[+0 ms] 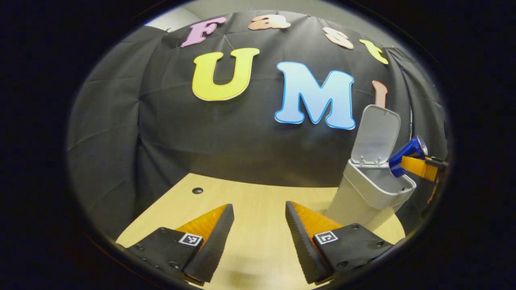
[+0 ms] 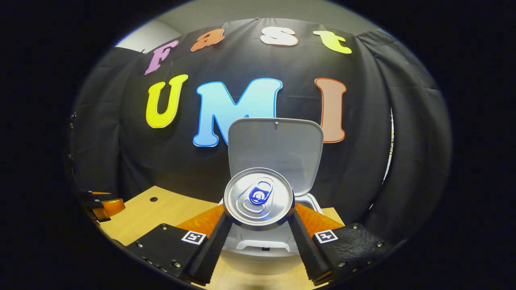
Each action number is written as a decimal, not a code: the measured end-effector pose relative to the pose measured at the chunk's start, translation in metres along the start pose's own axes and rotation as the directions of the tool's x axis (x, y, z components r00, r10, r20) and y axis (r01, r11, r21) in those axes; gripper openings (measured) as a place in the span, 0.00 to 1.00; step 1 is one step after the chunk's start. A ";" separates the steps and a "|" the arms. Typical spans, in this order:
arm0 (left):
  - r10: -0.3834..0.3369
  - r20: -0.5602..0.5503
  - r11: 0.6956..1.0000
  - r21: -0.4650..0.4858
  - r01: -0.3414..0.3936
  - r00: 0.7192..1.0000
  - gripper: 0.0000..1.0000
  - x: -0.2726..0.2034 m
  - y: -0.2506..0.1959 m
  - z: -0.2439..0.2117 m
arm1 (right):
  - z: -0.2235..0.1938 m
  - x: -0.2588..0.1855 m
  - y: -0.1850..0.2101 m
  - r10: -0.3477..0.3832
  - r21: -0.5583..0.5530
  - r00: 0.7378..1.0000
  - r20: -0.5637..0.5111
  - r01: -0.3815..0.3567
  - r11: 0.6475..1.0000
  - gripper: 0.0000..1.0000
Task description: Press the lid of the desktop garbage bin to open it, pick up the crumpled paper on the desktop and throw it into the bin, then pick up the pop can on the desktop and drop it into the bin, and finally close the garbage bin lid.
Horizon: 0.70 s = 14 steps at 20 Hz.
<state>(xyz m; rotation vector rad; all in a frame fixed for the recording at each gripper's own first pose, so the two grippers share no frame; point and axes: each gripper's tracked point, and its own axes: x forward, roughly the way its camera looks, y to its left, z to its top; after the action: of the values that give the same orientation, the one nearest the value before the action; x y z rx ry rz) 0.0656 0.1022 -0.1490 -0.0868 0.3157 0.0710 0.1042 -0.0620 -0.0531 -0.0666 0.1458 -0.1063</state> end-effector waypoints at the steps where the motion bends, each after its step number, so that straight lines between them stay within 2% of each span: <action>1: 0.001 -0.002 1.000 0.002 -0.001 1.000 0.87 0.001 0.000 -0.001 | -0.004 0.001 -0.004 -0.008 0.004 1.000 -0.012 0.008 1.000 0.83; 8: 0.000 -0.006 1.000 0.014 0.000 1.000 0.87 0.005 -0.003 -0.003 | -0.027 0.008 -0.013 -0.022 0.048 0.997 -0.079 0.025 0.999 0.84; 10: -0.003 -0.006 1.000 0.013 0.004 1.000 0.86 0.007 -0.005 -0.003 | -0.027 0.009 -0.012 -0.021 0.052 0.997 -0.076 0.025 0.998 0.90; 11: -0.006 -0.006 1.000 0.010 0.006 1.000 0.86 0.006 -0.005 -0.003 | -0.025 0.008 -0.014 -0.029 0.049 0.997 -0.073 0.032 0.998 0.98; 14: -0.010 -0.008 1.000 0.004 0.010 1.000 0.87 0.006 -0.007 -0.005 | -0.022 0.007 -0.010 -0.022 0.059 0.997 -0.069 0.026 0.998 0.98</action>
<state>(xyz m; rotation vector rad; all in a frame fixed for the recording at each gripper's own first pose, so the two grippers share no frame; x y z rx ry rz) 0.0707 0.0954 -0.1553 -0.0843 0.3233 0.0599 0.1071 -0.0740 -0.0752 -0.0048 0.2098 -0.1370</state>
